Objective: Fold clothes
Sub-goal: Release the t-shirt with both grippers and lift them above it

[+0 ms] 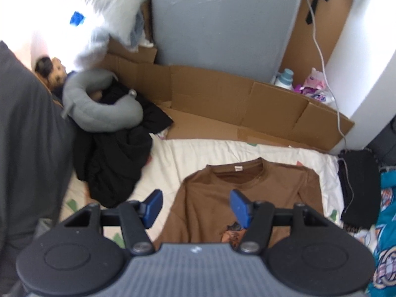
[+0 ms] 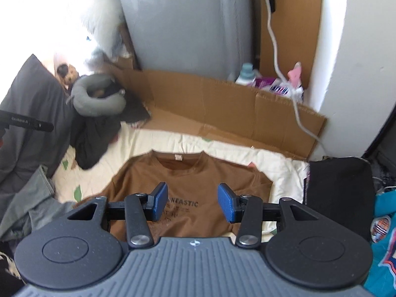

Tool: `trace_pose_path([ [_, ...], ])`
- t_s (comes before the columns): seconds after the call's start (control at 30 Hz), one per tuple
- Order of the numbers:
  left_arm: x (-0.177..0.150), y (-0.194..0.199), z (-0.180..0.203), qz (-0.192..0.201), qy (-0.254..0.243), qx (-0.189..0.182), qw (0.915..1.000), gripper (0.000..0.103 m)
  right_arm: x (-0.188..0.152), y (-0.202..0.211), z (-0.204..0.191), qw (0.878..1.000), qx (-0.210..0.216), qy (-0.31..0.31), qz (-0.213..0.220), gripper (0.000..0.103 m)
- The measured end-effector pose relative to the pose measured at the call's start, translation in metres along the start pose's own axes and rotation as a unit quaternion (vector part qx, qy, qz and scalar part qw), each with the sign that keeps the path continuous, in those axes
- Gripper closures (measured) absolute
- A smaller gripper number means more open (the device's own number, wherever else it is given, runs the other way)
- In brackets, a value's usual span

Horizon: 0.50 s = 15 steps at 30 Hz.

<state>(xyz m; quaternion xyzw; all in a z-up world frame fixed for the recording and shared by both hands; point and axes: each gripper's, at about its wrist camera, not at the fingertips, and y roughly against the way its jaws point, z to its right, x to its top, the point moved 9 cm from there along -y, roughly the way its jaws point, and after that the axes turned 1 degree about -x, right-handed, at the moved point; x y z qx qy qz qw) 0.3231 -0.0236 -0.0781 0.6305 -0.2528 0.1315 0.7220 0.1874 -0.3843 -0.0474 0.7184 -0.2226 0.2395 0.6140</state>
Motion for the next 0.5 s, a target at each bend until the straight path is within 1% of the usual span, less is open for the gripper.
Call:
trace_pose_path([
  [0.07, -0.006, -0.019, -0.011, 0.010, 0.021, -0.011, 0.9997, 0.042, -0.003, -0.026, 0.004, 1.000, 0.006, 0.014, -0.005, 0.051],
  [0.13, -0.017, -0.043, -0.024, 0.003, 0.040, -0.021, 0.9990, 0.042, -0.006, -0.051, 0.007, 0.999, 0.007, 0.033, 0.001, 0.051],
  [0.2, -0.025, -0.067, -0.038, -0.003, 0.041, -0.018, 0.9990, 0.042, -0.013, -0.076, 0.010, 0.999, 0.014, 0.048, 0.000, 0.051],
  [0.27, -0.030, -0.090, -0.053, -0.001, 0.035, -0.012, 0.9993, 0.043, -0.021, -0.099, 0.012, 0.998, 0.026, 0.055, -0.001, 0.051],
  [0.37, -0.039, -0.124, -0.072, 0.005, 0.044, -0.007, 0.9990, 0.047, -0.036, -0.132, 0.020, 0.998, 0.047, 0.039, 0.006, 0.051],
  [0.43, -0.046, -0.149, -0.083, 0.006, 0.052, -0.008, 0.9986, 0.051, -0.048, -0.154, 0.028, 0.999, 0.047, 0.016, 0.016, 0.051],
  [0.47, -0.050, -0.161, -0.086, 0.003, 0.051, -0.005, 0.9987, 0.055, -0.056, -0.164, 0.032, 0.999, 0.043, 0.003, 0.019, 0.051],
  [0.5, -0.055, -0.174, -0.089, 0.000, 0.049, -0.003, 0.9988, 0.056, -0.063, -0.174, 0.034, 0.999, 0.037, -0.003, 0.018, 0.051],
])
